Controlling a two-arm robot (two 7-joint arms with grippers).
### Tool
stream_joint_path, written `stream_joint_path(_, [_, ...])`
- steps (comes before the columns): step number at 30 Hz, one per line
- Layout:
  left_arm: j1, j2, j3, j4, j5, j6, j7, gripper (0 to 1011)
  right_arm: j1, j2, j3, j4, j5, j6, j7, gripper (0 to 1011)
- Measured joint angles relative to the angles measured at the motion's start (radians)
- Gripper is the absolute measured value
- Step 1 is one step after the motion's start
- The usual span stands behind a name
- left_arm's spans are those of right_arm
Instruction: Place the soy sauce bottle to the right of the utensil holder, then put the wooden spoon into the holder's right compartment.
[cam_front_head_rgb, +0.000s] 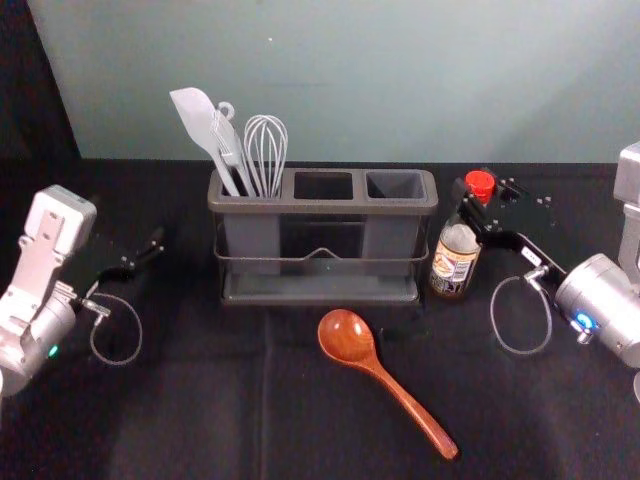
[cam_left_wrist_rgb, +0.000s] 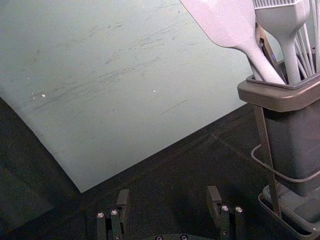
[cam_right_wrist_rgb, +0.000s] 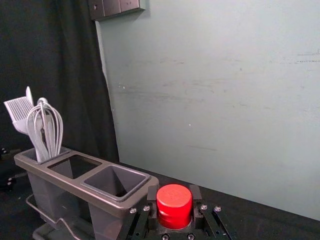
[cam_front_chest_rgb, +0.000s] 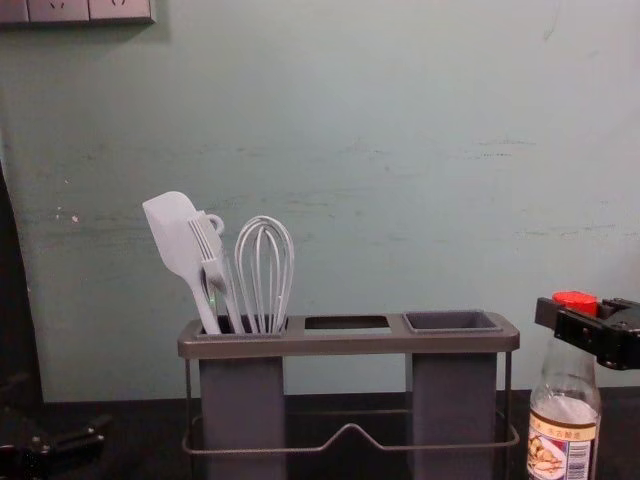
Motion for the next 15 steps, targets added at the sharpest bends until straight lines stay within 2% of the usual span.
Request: stream_joint_path(15, [0.0, 0.0, 0.0, 0.0, 0.0, 0.0, 0.0, 1000, 0.018, -0.01, -0.011, 0.033, 0.013, -0.016, -0.008, 381])
